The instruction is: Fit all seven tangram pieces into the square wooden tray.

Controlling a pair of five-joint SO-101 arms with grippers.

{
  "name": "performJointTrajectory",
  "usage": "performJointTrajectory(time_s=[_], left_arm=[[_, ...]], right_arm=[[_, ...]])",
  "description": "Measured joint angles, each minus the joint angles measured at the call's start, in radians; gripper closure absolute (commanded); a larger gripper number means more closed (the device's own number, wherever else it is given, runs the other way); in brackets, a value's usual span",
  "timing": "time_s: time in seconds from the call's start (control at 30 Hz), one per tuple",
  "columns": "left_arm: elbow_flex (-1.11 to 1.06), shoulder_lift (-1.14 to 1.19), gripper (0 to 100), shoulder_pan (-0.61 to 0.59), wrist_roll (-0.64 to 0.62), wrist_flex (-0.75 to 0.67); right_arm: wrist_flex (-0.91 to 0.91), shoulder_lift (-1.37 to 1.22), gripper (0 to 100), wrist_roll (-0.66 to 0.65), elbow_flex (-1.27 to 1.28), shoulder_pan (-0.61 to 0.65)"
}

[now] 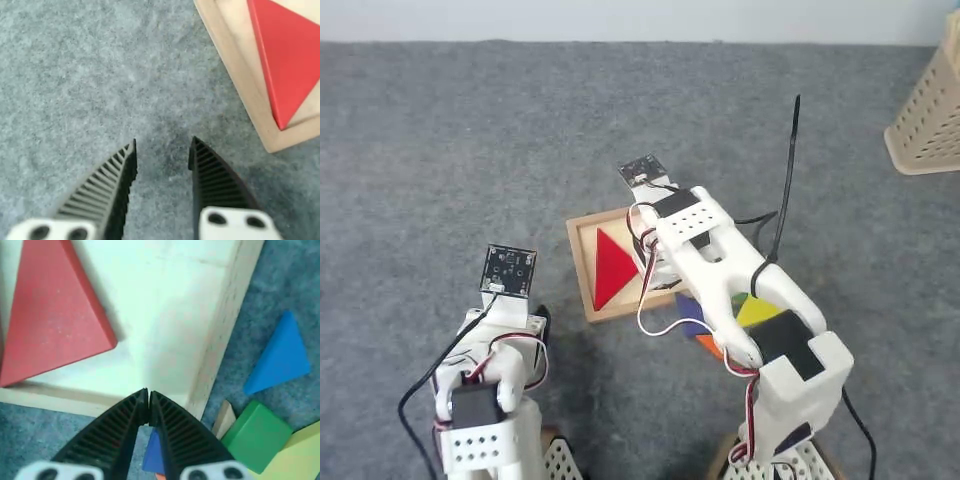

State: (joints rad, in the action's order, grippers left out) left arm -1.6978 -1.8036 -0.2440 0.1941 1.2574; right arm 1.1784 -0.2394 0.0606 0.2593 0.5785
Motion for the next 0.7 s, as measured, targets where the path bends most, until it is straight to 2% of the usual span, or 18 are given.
performJointTrajectory(time_s=[0.37, 0.7], left_arm=[[0.000, 0.000, 83, 0.000, 0.000, 0.000], [0.000, 0.000, 83, 0.000, 0.000, 0.000]], right_arm=[[-0.008, 0.058, 99.2, -0.032, 0.140, 0.002], [0.000, 0.140, 99.2, -0.034, 0.140, 0.002]])
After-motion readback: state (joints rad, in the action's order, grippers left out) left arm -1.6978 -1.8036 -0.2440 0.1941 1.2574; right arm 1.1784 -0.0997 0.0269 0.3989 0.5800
